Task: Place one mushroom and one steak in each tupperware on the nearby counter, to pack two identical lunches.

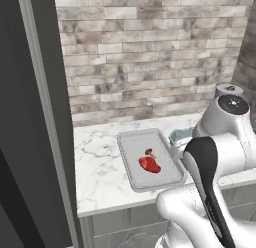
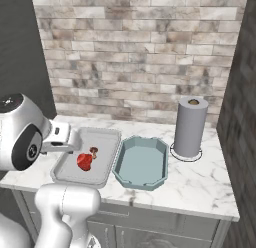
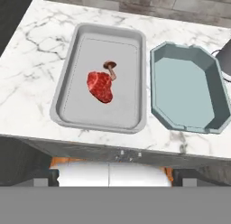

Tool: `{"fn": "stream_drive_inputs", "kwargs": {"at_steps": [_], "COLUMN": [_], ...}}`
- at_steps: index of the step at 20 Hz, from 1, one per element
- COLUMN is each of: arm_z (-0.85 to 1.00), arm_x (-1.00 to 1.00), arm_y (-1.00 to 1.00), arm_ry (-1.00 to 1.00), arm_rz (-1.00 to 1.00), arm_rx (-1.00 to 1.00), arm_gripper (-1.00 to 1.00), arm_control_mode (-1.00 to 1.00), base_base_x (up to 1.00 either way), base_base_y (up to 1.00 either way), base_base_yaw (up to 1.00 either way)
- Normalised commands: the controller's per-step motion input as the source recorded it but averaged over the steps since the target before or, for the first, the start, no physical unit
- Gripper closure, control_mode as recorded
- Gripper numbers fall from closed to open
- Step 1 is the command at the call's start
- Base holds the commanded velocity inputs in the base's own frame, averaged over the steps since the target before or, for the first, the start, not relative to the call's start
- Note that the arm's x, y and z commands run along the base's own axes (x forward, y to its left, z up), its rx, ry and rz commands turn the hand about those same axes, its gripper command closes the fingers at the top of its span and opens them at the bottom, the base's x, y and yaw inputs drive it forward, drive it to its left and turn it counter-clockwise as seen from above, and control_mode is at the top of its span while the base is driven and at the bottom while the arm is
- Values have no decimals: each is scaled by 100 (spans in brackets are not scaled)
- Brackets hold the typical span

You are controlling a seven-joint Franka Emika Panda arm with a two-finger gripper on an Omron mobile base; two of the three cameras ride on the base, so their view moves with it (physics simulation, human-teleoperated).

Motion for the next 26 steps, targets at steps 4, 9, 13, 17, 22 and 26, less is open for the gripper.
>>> {"fn": "stream_drive_inputs", "kwargs": {"at_steps": [4,9,13,17,22,26], "arm_z": [0,0,0,0,0,0], "arm_x": [-50,0,0,0,0,0], "arm_y": [-28,0,0,0,0,0], "arm_ry": [-9,0,0,0,0,0], "arm_rz": [0,0,0,0,0,0], "arm_rx": [1,0,0,0,0,0], "arm_gripper": [-100,-100,-100,-100,-100,-100], "arm_control_mode": [100,100,100,100,100,100], "base_base_x": [-50,-100,-100,-100,-100,-98], "base_base_y": [-28,-30,-13,8,34,86], "base_base_yaw": [0,0,0,0,0,0]}}
